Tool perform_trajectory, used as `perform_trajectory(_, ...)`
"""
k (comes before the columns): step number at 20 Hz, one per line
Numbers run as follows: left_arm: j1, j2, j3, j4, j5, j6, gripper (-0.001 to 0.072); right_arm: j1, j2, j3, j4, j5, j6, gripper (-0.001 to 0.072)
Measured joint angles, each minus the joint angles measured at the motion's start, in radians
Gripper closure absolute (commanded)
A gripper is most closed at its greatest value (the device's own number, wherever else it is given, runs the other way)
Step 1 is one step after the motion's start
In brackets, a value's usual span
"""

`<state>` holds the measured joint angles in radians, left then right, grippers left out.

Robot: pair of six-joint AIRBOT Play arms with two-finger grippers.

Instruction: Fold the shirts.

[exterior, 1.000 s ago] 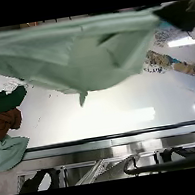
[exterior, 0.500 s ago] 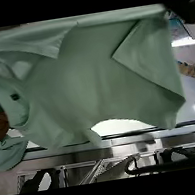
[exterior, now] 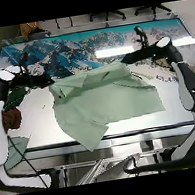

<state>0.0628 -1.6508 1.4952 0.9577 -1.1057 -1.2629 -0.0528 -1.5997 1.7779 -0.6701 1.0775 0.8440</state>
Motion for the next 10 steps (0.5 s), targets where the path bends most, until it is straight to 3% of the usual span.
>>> perform_trajectory(1, -0.002, -0.058, 0.045, -0.004, -0.025, -0.001, 0.0012, 0.0, -0.015, 0.001, 0.007, -0.007, 0.003, 0.0431)
perform_trajectory(4, 0.016, -0.166, 0.18, -0.008, -0.132, -0.027, 0.0013, -0.036, 0.0, 0.002, -0.036, 0.027, 0.072, 0.0431)
perform_trajectory(6, 0.048, -0.185, 0.24, -0.008, -0.216, -0.046, 0.0119, -0.096, 0.043, 0.0, -0.084, 0.09, 0.134, 0.0432)
perform_trajectory(10, 0.125, -0.101, 0.126, -0.007, -0.35, -0.064, 0.0118, -0.264, 0.147, -0.074, -0.137, 0.27, 0.205, 0.043)
